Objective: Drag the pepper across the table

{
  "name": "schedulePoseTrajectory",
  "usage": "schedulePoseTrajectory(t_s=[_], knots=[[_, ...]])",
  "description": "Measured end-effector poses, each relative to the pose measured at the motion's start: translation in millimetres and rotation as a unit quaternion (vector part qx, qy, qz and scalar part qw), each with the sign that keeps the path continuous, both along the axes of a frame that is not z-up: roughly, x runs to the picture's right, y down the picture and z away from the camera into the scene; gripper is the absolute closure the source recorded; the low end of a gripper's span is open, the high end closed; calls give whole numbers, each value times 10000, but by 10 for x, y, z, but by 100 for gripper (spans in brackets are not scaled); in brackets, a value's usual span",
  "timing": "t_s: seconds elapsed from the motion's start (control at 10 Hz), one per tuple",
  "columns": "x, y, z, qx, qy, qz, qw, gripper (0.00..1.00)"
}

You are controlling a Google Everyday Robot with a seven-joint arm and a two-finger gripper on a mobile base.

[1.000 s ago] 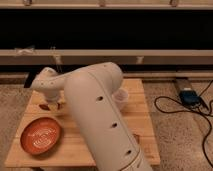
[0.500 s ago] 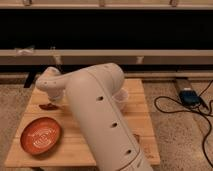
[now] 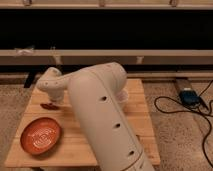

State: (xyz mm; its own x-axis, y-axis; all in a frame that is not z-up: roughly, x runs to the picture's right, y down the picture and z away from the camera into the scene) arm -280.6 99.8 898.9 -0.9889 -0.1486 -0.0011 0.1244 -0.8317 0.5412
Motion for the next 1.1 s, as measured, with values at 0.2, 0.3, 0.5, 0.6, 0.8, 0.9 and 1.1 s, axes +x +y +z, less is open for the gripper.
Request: schedulePoseTrajectory(t_s=[0.2,0.3,0.5,0.6,0.8,0.9,1.1], knots=[[67,72,-61,-43,-17,-2,10000,100],[112,103,-85,-62,-15,5,10000,100],[280,187,-140,-112,17,40,9999,100],[405,236,-171,-143,52,79,9999,100],[578,292,-212,-184,108,141,9997,100],[668,318,-241,-210,137,184,9995,100],[878,365,-282,-248,218,257,9991,100]])
